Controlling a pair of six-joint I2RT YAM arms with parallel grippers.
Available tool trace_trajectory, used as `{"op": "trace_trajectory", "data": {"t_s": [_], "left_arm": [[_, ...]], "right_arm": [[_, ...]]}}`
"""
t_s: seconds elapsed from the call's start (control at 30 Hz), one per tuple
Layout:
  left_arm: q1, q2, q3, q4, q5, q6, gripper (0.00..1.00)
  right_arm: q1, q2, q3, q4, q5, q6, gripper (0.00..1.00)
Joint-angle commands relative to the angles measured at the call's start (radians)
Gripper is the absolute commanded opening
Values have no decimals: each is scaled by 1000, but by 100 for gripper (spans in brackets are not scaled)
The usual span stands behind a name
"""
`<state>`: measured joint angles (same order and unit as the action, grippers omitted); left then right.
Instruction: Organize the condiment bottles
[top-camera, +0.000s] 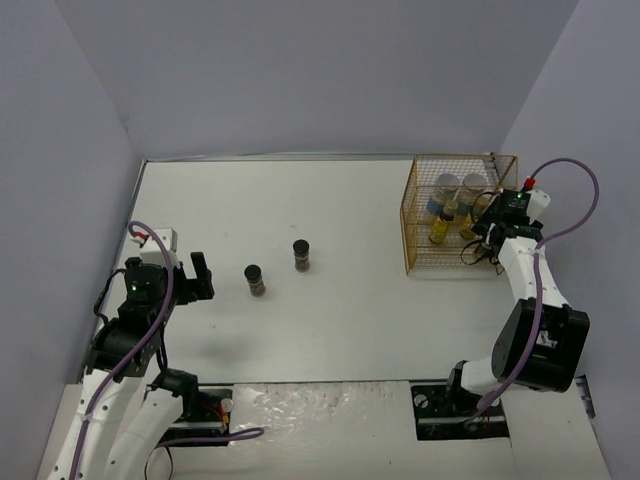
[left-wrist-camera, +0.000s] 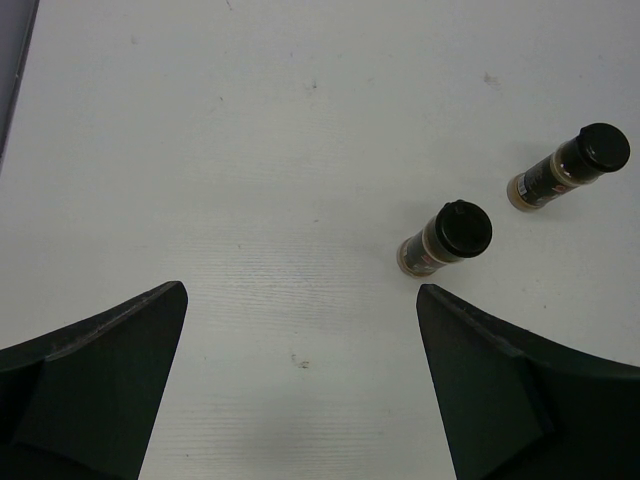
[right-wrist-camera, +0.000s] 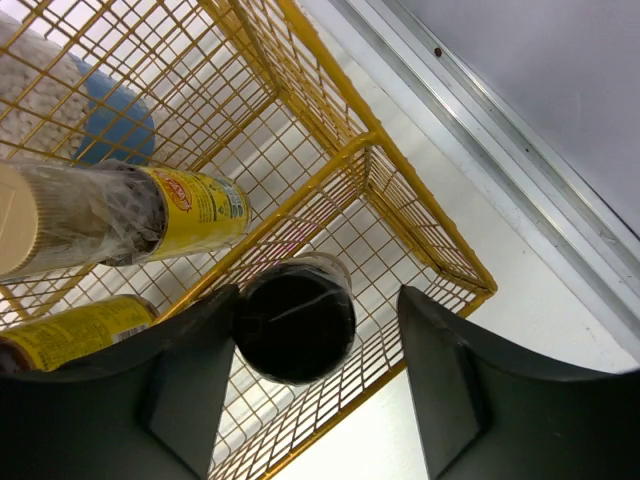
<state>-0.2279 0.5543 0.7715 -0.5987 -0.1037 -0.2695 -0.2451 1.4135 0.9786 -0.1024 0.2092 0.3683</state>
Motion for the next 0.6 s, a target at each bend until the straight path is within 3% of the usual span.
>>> {"op": "trace_trajectory", "data": {"t_s": [0.0,0.23,0.37,0.57], "left_arm": [[6,22,21,76,10,11,97],[7,37,24,76,12,13,97],[7,45,24,76,15,15,97],[8,53,25,76,23,15,97]], "right_arm": [[1,-77,29,34,-20,23,68],[65,-183,180,-92,-49,-49,79],[220,-240,249,-103,-79,-128,85],[478,-187,304,-82,-300,-296,93]]}}
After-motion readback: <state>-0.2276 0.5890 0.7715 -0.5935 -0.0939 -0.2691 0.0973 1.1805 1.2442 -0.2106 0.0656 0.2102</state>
